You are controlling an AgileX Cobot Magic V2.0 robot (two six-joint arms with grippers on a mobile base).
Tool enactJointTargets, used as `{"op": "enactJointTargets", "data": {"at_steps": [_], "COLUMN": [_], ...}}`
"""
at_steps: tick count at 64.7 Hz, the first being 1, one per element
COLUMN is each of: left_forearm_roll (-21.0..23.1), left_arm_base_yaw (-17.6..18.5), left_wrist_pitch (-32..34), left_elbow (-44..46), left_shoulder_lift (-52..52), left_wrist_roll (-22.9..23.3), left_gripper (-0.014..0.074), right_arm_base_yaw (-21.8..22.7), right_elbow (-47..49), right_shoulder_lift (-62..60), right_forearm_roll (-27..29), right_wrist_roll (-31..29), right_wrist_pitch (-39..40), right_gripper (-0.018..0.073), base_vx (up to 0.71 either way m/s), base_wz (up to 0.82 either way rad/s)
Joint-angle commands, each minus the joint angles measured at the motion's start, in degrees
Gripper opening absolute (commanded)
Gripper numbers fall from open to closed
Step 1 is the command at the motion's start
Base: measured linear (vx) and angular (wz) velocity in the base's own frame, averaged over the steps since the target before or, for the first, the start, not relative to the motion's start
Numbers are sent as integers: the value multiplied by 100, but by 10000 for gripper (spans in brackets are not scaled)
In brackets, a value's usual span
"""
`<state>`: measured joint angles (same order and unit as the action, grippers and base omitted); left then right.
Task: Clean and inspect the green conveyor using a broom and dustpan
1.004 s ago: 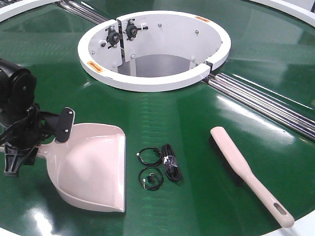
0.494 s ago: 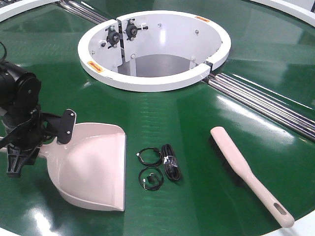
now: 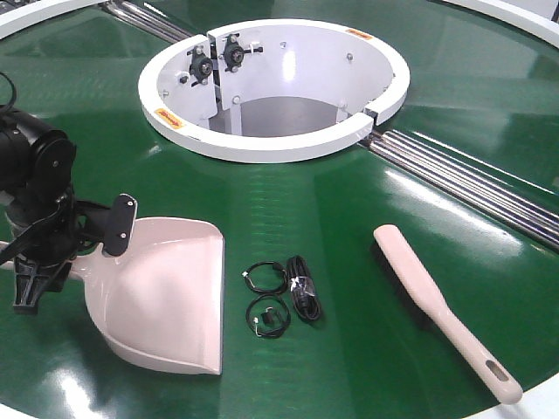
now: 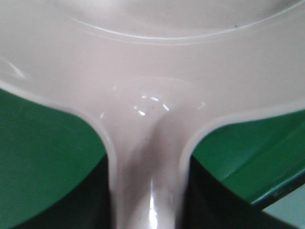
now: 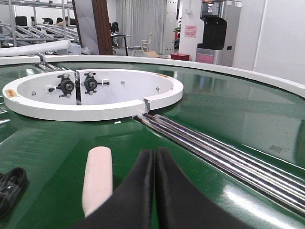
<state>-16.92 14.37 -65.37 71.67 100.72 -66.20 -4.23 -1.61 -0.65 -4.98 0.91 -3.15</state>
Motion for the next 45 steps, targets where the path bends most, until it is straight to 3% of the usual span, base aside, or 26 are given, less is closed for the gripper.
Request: {"op": "enactJointTargets", "data": {"at_steps": [1, 45], "left_forearm_roll": [26, 26], "left_arm_base_yaw": [73, 73], "left_wrist_pitch": [18, 18], "left_elbow": [146, 146], "left_shoulder_lift": [-237, -237], "left_wrist_roll": [48, 48], "left_gripper": [-7, -6], "right_arm_base_yaw": [14, 14], "right_elbow": [-16, -16], "right_shoulder_lift": [-67, -62], "right_forearm_roll": [-42, -42], "right_wrist_roll": [-26, -26], "right_wrist_pitch": [419, 419], "right_gripper": [-8, -8], "base_vx": [0, 0], "base_wz": [0, 0]}}
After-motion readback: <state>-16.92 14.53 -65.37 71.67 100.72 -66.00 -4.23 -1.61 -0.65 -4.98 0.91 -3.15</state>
